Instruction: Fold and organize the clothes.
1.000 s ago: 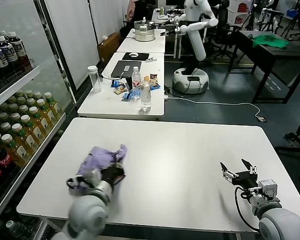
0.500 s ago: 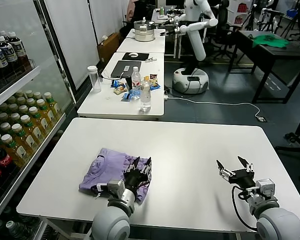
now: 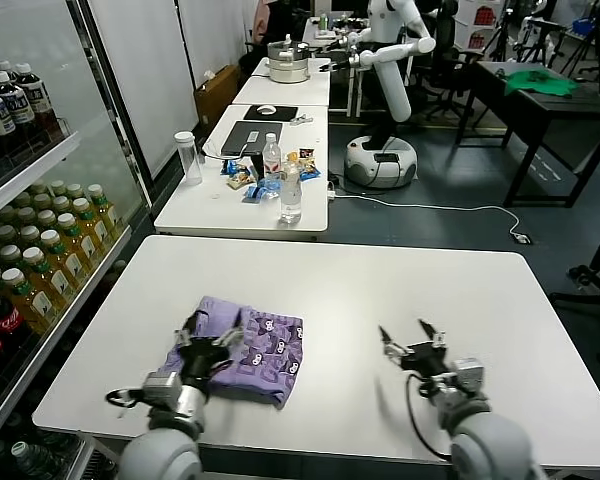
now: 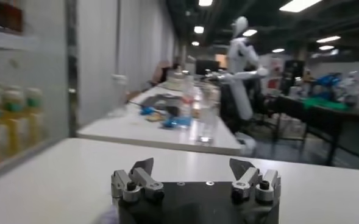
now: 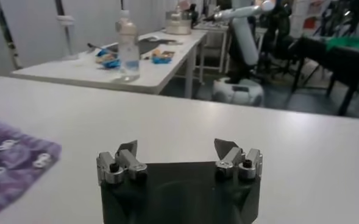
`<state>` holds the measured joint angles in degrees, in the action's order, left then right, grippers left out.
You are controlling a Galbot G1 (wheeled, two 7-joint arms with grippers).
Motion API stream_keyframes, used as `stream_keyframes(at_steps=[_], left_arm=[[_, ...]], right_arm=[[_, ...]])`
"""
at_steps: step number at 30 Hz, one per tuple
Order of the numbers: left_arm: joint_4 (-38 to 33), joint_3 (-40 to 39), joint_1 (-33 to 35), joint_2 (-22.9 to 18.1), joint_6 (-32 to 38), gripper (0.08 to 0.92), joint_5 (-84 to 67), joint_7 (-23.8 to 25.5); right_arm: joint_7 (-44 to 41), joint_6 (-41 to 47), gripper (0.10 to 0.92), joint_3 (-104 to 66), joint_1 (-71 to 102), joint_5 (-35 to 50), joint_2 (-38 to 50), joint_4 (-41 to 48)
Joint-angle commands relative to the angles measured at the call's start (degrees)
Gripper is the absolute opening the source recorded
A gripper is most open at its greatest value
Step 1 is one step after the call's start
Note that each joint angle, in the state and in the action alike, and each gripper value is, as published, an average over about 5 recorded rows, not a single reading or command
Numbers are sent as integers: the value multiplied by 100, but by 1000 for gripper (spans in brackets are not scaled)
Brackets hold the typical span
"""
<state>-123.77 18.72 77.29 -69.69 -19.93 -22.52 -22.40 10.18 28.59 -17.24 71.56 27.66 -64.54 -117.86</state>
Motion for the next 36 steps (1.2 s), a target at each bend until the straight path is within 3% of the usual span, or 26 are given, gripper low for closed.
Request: stream_keyframes(at_steps=[1, 9, 19, 36], left_arm=[[-102, 1203, 706, 255, 355, 823, 182, 84], [-73, 1321, 790, 176, 418, 823, 176, 89], [-1, 1319, 738, 147, 421, 823, 163, 85], [141, 1232, 610, 107, 421, 823, 85, 90]], right_arm=[[525, 91, 823, 2194, -1542, 165, -1090, 1357], [758, 209, 823, 2448, -2025, 542, -1548, 2030], [954, 288, 807, 2435, -2205, 799, -1549, 2271], [907, 282, 336, 2167, -2338, 871, -1169, 2330]])
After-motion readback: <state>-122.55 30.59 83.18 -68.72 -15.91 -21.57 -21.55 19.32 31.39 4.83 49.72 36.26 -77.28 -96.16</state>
